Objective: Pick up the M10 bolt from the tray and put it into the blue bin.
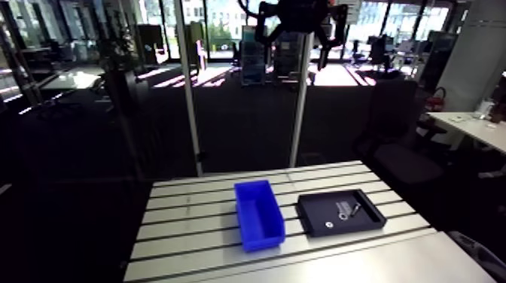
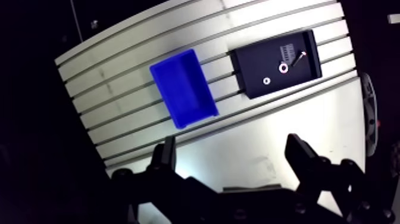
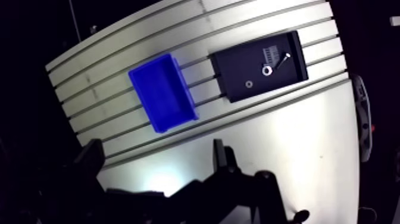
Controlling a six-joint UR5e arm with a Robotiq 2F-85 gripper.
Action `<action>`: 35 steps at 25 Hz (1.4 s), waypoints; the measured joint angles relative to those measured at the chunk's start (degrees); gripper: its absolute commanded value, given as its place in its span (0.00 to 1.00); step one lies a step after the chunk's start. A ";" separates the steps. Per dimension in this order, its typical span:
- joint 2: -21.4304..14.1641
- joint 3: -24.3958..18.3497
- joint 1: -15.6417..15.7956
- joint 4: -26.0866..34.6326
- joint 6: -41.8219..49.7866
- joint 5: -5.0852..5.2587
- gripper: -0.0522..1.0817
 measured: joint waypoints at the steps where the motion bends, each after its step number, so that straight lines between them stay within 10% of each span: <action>1: 0.29 0.26 -0.83 -0.64 0.87 -0.04 0.05; 35: 5.47 16.87 -14.01 -17.65 14.48 -2.21 0.06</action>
